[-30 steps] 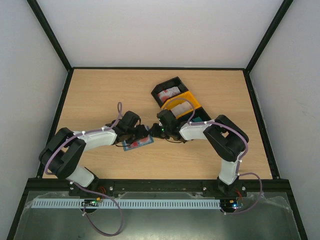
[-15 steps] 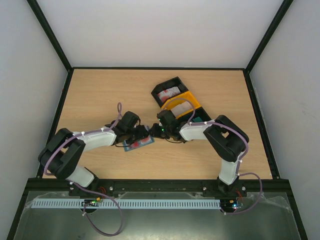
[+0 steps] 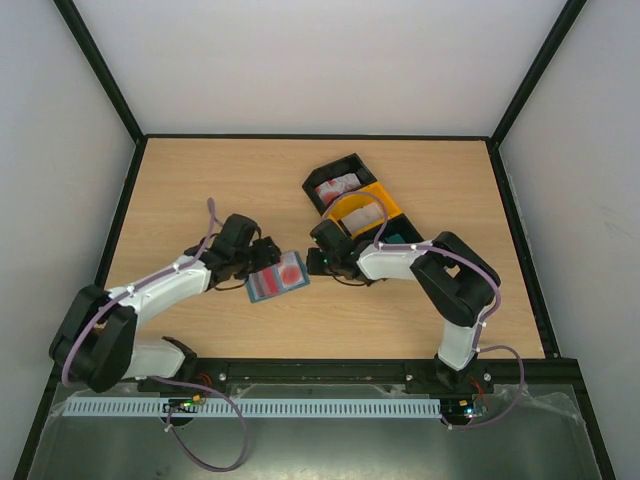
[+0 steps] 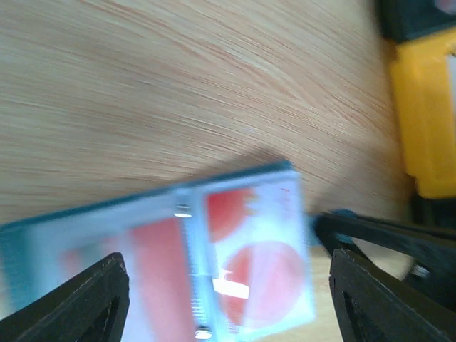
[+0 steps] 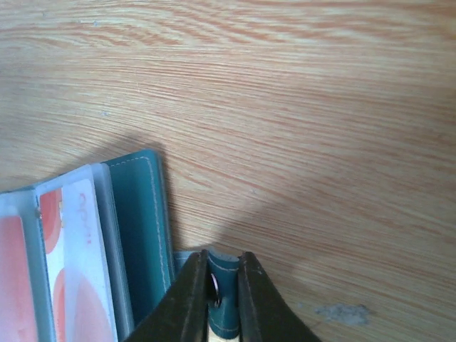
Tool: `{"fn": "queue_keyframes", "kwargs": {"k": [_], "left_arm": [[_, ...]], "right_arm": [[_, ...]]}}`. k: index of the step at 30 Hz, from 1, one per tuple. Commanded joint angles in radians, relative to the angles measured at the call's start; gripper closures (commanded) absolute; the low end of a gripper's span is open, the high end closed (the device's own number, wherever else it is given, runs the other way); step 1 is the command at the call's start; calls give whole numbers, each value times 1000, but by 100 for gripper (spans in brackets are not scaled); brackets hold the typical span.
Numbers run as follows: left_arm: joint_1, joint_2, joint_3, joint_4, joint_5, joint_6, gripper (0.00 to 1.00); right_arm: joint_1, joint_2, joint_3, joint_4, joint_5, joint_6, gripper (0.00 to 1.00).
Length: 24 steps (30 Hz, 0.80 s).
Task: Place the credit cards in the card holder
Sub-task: Insert the credit card into the card holder, then close the card holder at the center of the board.
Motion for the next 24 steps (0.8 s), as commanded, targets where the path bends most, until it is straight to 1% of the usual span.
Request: {"fn": "queue_keyframes", "kwargs": {"k": [1,3,5,9,11,13,16,19,22,24], "left_arm": [[52,-76,-65,-142,-162,7,22],[75,-115,-102,-159,-180,8,22],[98,-148,-139,-154,-161,4,22],[140,-180,-221,-77,-58,-10,22],[143,-175,-246,-31,5,-14,23],[143,-162,-256,1,38,-17,25],[143,-137,-264,28,61,-18,30],[143,-106,-269,49,81,-18,37],[143,-73,-278,73,96,-19,49],[143,-49,-291,107,111,-20,51]], "right_arm": [[1,-33,24,-112,78,-48,94],[3,-46,35,-127,91,-57,98],[4,-64,49,-151,116,-65,98],[5,-72,95,-223,181,-76,98],[4,-75,112,-238,192,-81,98],[8,-81,122,-242,185,-83,98],[16,-93,141,-241,143,-81,98],[31,-99,163,-230,55,-64,98],[52,-100,170,-210,-28,-39,98],[61,-101,169,-184,-84,-22,98]]}}
